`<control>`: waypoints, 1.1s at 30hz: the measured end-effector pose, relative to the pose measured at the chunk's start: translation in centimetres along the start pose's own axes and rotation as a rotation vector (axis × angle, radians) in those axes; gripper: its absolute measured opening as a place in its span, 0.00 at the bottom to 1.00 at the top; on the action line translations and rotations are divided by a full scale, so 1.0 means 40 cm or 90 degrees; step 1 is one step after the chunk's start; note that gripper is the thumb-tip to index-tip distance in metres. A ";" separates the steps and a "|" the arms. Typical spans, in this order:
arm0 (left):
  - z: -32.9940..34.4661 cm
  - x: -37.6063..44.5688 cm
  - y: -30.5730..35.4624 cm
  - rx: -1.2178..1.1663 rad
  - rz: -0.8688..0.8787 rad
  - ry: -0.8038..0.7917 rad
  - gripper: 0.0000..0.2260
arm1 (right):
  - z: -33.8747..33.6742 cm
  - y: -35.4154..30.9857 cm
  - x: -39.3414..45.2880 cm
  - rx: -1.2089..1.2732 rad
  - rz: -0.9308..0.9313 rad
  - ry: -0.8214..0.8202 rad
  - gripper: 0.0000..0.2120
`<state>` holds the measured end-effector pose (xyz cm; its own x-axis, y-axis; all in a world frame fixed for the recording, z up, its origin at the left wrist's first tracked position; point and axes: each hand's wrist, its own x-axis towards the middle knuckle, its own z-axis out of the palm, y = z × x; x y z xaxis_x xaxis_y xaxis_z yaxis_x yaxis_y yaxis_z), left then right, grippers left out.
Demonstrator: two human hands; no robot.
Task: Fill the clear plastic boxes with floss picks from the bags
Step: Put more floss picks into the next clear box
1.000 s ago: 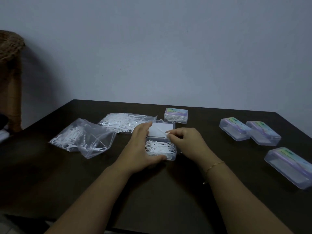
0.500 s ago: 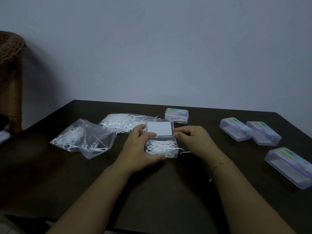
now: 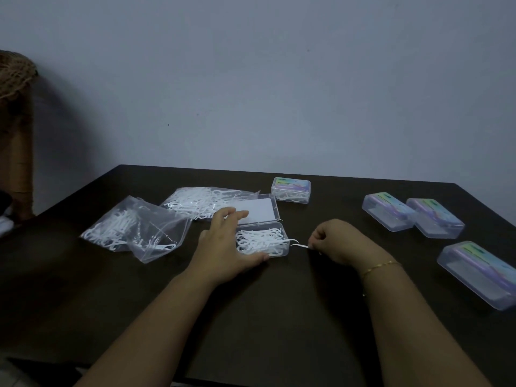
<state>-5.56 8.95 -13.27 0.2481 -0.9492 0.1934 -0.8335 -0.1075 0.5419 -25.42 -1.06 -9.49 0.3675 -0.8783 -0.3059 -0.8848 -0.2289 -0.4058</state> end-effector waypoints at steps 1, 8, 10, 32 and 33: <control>0.000 0.000 -0.001 0.007 -0.006 0.014 0.42 | 0.009 -0.008 0.007 -0.028 -0.005 0.007 0.06; -0.004 0.000 -0.010 0.035 -0.052 0.065 0.43 | 0.065 -0.036 0.038 -0.073 -0.093 0.161 0.06; -0.001 0.002 -0.009 0.029 -0.055 0.061 0.44 | 0.068 -0.042 0.043 -0.057 -0.109 0.174 0.07; 0.007 0.012 -0.025 -0.017 -0.018 0.062 0.49 | 0.020 -0.075 0.108 -0.068 0.007 0.050 0.10; 0.007 0.012 -0.024 -0.018 -0.018 0.061 0.48 | 0.016 -0.075 0.104 -0.073 0.020 0.040 0.11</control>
<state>-4.76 8.54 -13.92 0.3184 -0.9130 0.2549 -0.8117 -0.1236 0.5709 -21.06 -3.77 -10.12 0.3235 -0.9094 -0.2612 -0.9238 -0.2439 -0.2950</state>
